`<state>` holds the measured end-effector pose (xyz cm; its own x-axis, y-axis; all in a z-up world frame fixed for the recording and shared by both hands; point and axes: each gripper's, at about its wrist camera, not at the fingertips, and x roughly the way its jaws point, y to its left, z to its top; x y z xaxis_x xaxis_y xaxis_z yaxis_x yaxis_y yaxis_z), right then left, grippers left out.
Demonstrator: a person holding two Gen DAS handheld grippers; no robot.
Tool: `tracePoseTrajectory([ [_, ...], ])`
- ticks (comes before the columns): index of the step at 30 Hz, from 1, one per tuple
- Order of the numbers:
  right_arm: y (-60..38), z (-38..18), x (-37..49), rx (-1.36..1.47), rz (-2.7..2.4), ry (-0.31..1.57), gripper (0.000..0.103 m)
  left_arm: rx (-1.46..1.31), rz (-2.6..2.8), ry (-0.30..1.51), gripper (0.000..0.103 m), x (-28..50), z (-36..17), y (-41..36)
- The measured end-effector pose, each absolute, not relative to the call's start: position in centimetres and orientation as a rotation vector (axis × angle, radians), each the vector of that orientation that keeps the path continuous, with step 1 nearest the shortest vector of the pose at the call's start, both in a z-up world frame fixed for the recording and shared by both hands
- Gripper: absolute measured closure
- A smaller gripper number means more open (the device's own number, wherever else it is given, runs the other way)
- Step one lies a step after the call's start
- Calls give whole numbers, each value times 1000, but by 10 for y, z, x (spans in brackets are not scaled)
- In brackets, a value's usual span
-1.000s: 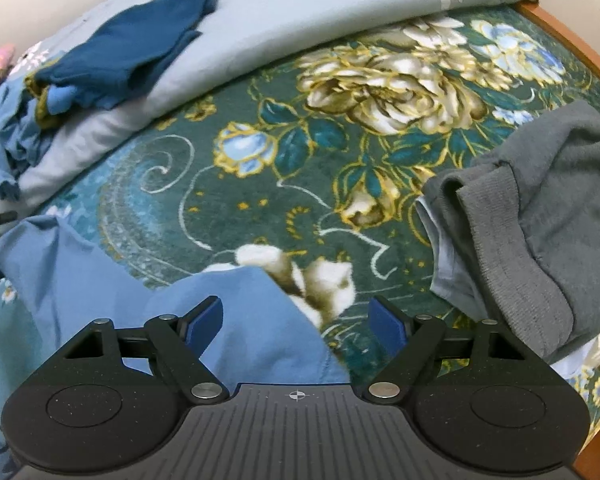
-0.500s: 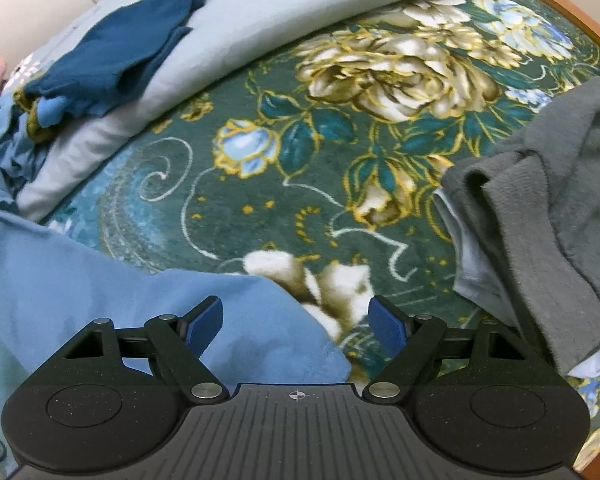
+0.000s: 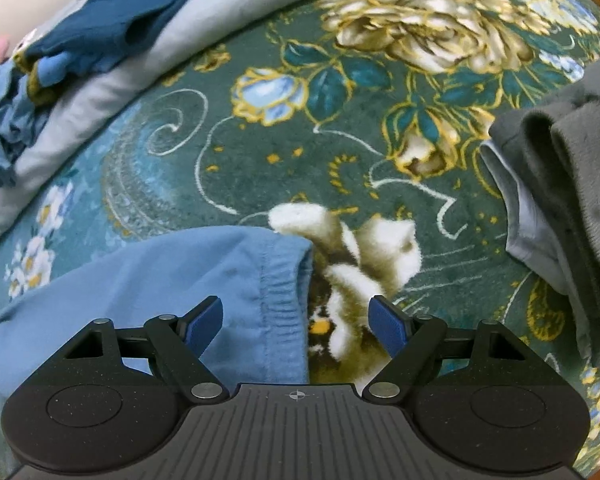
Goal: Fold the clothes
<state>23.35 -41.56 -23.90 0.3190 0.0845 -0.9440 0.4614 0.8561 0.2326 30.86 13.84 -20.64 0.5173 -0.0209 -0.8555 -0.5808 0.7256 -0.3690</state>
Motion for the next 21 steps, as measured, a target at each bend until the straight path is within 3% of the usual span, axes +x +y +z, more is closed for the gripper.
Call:
tracePoseTrajectory([
  [4, -424, -247, 241, 616, -265, 1199, 25, -705, 330, 972, 93, 313, -200, 138],
  [7, -430, -253, 247, 698, -248, 1175, 34, -699, 299, 965, 93, 314, -193, 139],
  [9, -431, -260, 252, 730, -253, 1190, 46, -695, 288, 962, 93, 314, -194, 140],
  [13, -432, -269, 254, 750, -297, 1195, 57, -698, 280, 960, 93, 315, -194, 140],
  [15, -431, -268, 254, 742, -305, 1187, 76, -701, 280, 956, 93, 315, -194, 140],
  [16, -431, -267, 255, 729, -301, 1185, 80, -702, 279, 954, 93, 316, -194, 140],
  [21, -431, -253, 266, 655, -272, 1142, 84, -696, 255, 924, 93, 323, -185, 138],
])
